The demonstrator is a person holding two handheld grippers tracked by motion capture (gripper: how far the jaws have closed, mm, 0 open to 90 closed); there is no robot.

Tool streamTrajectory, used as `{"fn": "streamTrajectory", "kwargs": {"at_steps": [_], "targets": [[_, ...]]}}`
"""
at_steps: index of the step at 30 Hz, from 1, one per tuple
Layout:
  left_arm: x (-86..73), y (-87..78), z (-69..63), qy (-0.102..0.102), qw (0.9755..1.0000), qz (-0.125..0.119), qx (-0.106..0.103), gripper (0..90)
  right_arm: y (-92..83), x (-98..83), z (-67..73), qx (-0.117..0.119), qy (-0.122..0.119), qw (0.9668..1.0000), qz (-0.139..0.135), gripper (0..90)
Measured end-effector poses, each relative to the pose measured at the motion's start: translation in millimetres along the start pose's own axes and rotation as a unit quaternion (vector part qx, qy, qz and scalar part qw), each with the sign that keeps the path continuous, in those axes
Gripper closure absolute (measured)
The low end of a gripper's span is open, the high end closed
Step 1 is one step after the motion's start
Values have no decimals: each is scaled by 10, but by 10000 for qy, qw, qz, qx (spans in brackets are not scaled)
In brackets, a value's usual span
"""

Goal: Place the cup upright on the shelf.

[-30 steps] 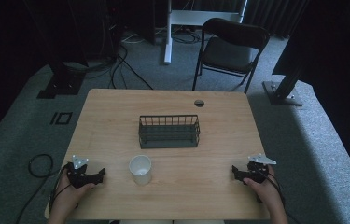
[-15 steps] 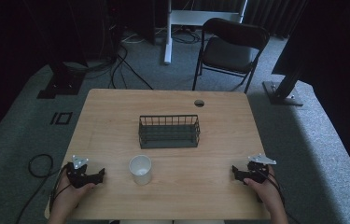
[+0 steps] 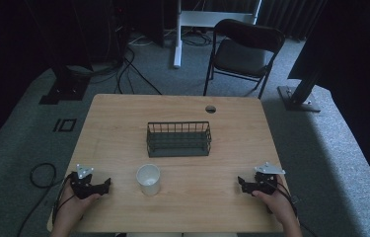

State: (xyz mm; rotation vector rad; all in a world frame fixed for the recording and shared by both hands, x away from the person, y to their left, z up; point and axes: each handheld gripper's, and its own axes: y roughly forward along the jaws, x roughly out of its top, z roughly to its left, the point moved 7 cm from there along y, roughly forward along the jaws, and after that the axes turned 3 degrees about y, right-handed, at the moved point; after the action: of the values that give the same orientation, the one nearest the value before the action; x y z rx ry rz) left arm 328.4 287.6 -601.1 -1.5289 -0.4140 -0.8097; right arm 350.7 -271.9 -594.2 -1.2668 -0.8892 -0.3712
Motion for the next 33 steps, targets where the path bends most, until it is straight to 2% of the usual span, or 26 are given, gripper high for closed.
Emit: {"fn": "streamTrajectory", "kwargs": {"at_steps": [1, 2, 3, 11, 18, 23, 24, 25, 30, 33], "targets": [[0, 0, 0, 2, 10000, 0, -1, 76, -16, 16, 52, 100, -92, 9999, -16, 111], [0, 0, 0, 2, 10000, 0, -1, 76, -16, 16, 52, 100, -92, 9999, -16, 111], [0, 0, 0, 2, 10000, -1, 0, 76, -43, 53, 109, 231, -118, 9996, -93, 112], [0, 0, 0, 2, 10000, -1, 0, 76, -101, 192, 311, 572, -288, 9974, -331, 112], [0, 0, 0, 3, 10000, -2, 1, 76, -88, 239, 472, 819, -487, 9949, -315, 112], [0, 0, -1, 5, 10000, -1, 1, 76, -75, 284, 650, 1094, -648, 9913, -339, 112], [0, 0, -1, 5, 10000, -1, 1, 76, -75, 284, 650, 1094, -648, 9913, -339, 112], [0, 0, 0, 5, 10000, -1, 1, 76, -72, 309, 726, 1210, -722, 9893, -373, 112], [0, 0, 0, 5, 10000, -1, 1, 76, -61, 348, 852, 1361, -818, 9864, -420, 112], [0, 0, 0, 5, 10000, -1, 0, 76, -41, 380, 985, 1529, -893, 9831, -455, 112]]}}
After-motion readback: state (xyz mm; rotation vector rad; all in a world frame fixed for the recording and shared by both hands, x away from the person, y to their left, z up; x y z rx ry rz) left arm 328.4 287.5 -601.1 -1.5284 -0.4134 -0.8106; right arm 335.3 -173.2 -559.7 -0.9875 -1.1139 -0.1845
